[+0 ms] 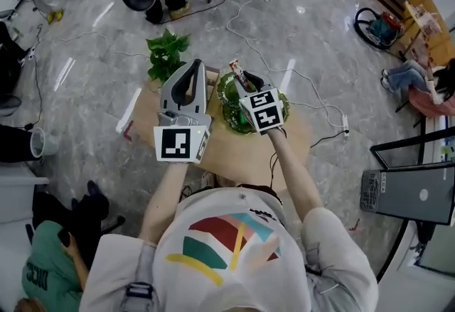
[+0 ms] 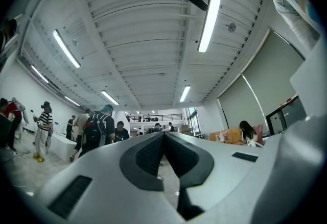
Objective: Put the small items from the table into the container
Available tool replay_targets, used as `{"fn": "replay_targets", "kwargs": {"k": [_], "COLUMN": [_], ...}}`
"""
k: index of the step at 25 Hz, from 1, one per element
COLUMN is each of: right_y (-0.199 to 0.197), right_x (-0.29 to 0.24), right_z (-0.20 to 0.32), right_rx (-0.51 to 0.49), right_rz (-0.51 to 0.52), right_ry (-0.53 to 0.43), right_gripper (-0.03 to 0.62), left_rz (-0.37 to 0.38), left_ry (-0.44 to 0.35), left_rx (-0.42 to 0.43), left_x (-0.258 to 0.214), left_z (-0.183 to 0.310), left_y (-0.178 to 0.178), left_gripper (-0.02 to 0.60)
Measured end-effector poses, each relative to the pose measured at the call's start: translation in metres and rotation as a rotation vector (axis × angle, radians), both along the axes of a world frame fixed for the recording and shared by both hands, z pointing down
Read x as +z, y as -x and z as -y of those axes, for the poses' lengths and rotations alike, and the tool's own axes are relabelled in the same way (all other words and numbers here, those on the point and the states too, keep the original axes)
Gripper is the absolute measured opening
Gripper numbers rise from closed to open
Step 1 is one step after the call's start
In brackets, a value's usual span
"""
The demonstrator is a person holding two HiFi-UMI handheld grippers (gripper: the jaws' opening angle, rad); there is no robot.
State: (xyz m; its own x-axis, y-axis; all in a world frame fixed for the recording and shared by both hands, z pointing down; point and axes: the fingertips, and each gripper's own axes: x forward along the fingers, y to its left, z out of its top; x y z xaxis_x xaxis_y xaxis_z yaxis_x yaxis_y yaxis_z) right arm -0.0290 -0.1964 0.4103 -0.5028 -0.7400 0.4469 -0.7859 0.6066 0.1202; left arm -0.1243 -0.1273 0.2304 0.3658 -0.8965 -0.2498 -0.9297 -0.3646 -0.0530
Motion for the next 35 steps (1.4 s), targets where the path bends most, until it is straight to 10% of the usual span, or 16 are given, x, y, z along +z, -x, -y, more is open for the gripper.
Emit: {"fn": "replay_targets", "kwargs": {"k": [13,31,35], "right_y": [0.003,-0.041,-0.056], "right_x": [0.119,-0.004,-0.054], "right_z": [0.039,0.031,0.004], "right_rx": [0.018,0.137,0.170], "right_rz": [-0.175,0.070,0.139], "right_ry": [0.239,0.025,-0.084], "right_gripper": [0.129,0.130,0.044], "left_rz": [0.015,0.016,0.011], "left_ry": [0.070,0.070,0.066], "left_rx": [-0.126,-0.057,-0.022], "left_x": [0.021,0.023,0.022], "left_z": [-0.013,-0.013,-0.016], "left_y": [0.046,0.012,-0.002], "left_gripper": [0.008,0.008,0.008]}}
